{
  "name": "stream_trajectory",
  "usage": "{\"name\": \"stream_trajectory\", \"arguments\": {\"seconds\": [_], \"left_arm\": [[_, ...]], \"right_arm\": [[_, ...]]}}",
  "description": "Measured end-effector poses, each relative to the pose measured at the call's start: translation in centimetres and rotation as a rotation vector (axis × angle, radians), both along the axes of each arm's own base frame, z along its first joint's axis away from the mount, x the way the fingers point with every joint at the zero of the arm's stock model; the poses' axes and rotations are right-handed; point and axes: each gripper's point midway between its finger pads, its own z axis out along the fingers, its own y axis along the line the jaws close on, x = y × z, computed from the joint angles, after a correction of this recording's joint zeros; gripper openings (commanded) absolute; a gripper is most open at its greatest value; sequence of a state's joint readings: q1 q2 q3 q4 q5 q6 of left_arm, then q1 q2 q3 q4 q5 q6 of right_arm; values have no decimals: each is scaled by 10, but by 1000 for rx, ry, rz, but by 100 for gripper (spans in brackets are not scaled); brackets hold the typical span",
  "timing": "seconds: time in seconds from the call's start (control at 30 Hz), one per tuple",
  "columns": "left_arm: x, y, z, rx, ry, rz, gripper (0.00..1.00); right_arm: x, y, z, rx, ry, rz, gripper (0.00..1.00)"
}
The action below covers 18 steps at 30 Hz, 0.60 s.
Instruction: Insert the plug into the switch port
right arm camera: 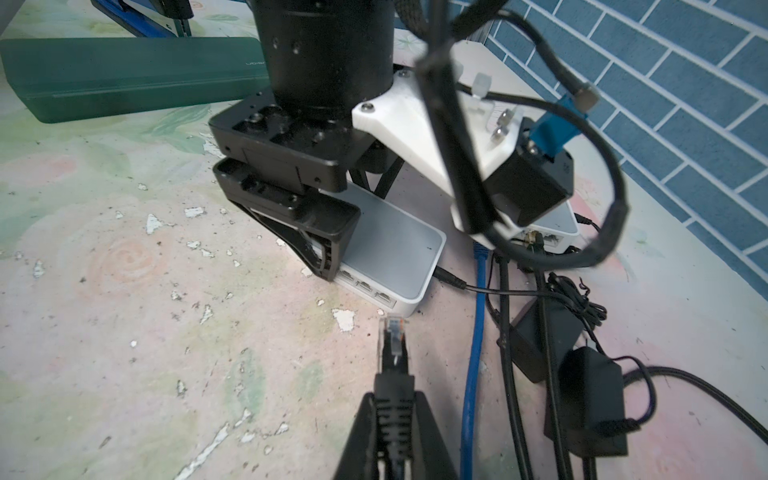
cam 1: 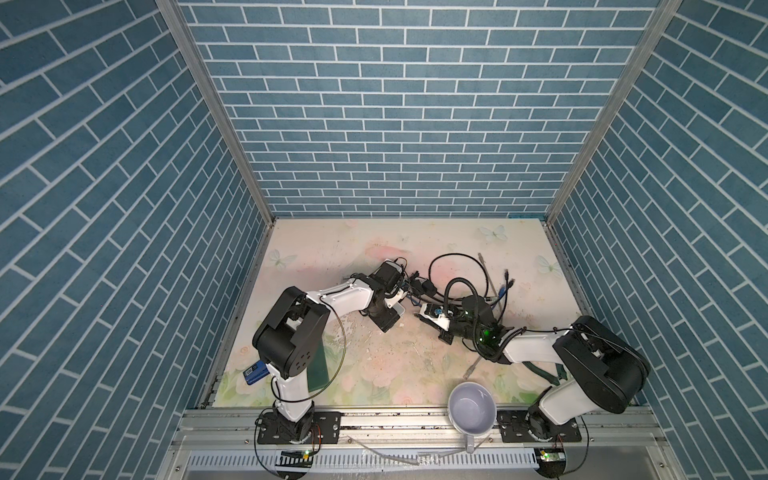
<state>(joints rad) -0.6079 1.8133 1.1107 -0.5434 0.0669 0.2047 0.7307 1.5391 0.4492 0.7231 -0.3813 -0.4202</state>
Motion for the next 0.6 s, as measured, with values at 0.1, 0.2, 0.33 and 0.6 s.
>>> {"name": "stream_trajectory", "arguments": {"seconds": [0.1,0.2,0.33,0.6], "left_arm": [[-1,-1,0,-8,5,14,57],[-2,-5,2,-39,19,50,55],[0,-20,15,-146,21,123,54],[2,-43,40,-299,-16,199,54]], "right_arm": [[0,0,-1,-1,2,2,0],[0,0,-4,-6,9,2,0],[-1,0,-12,-18,26,-2,0],[2,1,-10,-1,29,-11,0]]}}
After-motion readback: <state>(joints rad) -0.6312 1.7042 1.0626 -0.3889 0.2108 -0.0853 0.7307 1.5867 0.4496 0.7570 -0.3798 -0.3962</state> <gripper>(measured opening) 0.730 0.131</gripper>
